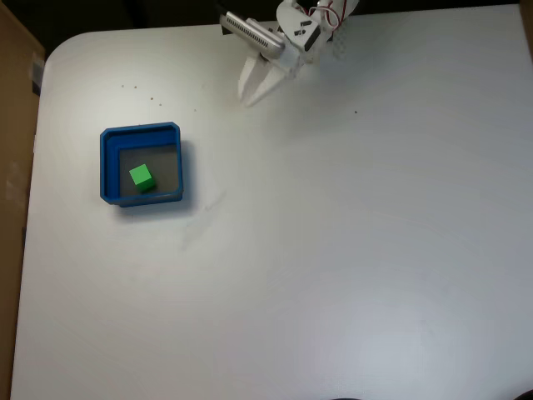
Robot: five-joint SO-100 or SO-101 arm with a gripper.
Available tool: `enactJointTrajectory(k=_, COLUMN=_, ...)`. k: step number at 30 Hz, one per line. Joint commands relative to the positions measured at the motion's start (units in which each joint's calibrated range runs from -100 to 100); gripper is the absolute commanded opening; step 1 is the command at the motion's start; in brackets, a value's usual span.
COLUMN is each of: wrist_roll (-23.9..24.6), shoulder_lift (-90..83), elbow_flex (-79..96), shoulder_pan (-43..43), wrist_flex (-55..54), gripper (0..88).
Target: Pick up green cube and drop it in the blue box
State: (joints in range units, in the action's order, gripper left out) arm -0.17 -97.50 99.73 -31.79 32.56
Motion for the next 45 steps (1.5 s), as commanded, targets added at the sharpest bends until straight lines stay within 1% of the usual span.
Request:
enactJointTrajectory(k=1, wrist_roll=0.1, shoulder_lift=-1.3, elbow_flex=0.2, shoulder_pan=7.7, wrist_flex=-1.4, gripper=2.1)
enactJointTrajectory(k=10, wrist_roll=0.2, shoulder_lift=-1.1, elbow_flex=0.2, shoulder_pan=20.7, wrist_flex=-1.4, gripper=2.1)
enactJointTrajectory(k=24, wrist_roll=0.2, shoulder_lift=-0.9, elbow_flex=0.2, shoulder_pan=32.9, wrist_flex=-1.4, gripper=2.1)
enactJointTrajectory(k=45, wrist_roll=0.2, shoulder_lift=-0.8, elbow_flex=0.1, shoulder_pan=33.1, wrist_flex=-1.4, gripper=2.1)
